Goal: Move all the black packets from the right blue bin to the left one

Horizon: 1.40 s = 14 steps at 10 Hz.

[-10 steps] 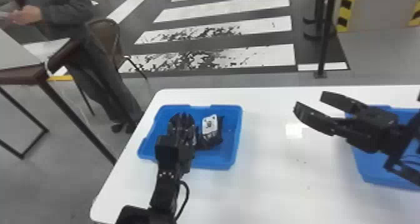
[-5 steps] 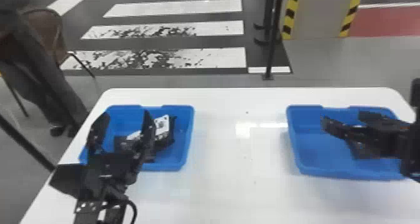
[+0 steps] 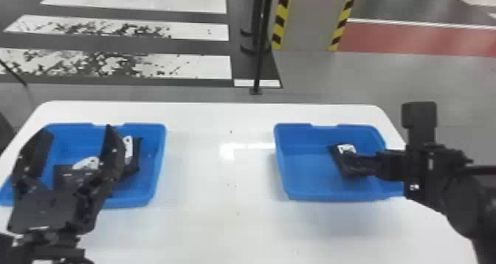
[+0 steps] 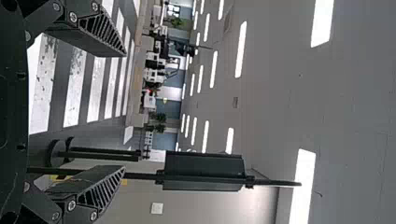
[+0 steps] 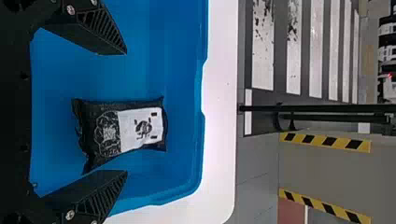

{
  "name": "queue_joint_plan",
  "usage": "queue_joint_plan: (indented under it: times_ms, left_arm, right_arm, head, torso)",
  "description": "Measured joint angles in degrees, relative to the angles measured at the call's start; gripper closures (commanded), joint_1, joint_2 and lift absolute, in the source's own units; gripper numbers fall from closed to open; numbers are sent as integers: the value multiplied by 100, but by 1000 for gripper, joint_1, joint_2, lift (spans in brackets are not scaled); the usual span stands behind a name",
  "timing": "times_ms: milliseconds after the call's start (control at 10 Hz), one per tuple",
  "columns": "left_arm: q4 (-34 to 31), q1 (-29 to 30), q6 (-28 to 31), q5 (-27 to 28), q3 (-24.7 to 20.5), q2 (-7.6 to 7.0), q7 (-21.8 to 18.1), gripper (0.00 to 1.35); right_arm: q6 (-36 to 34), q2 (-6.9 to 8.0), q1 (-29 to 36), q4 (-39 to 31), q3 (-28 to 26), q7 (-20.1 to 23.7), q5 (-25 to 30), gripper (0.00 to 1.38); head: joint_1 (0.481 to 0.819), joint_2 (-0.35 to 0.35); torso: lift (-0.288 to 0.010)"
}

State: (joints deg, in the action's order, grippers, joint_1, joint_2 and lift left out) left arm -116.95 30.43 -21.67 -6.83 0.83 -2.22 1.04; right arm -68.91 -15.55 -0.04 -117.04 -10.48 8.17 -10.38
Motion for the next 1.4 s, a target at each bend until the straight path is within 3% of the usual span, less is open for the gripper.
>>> queue_joint_plan:
  times_ms: [300,1000,1200,1300,1400]
  left_arm:
    - [-12,43,-66,-30,27,1,-4,194]
    - [-12,-13,-118,-3,121,-23,-7,190]
    - [-12,-7,-131,-3,102,-24,-5,193]
    - [-12,-6,-144,-3,99,-24,-6,194]
    - [-12,-4,-152,-3,93,-24,-6,194]
  right_arm:
    - [-264,-101,-649,840,118,-71,26,110]
    - [-181,-172,-1567,2676,482,-142,-112,150]
    - [-240,-177,-1606,2822,499,-145,-182,417]
    - [-330,-184,-1635,2879,502,-150,-185,825]
    - [-405,-200,-1668,2925,530,-150,-185,1099]
  head:
    - [695,-151]
    - [695,-162]
    - [695,-158]
    - [695,-159]
    - [695,-160]
  torso:
    - [-140]
    - [-140]
    - [-140]
    - [-140]
    - [-140]
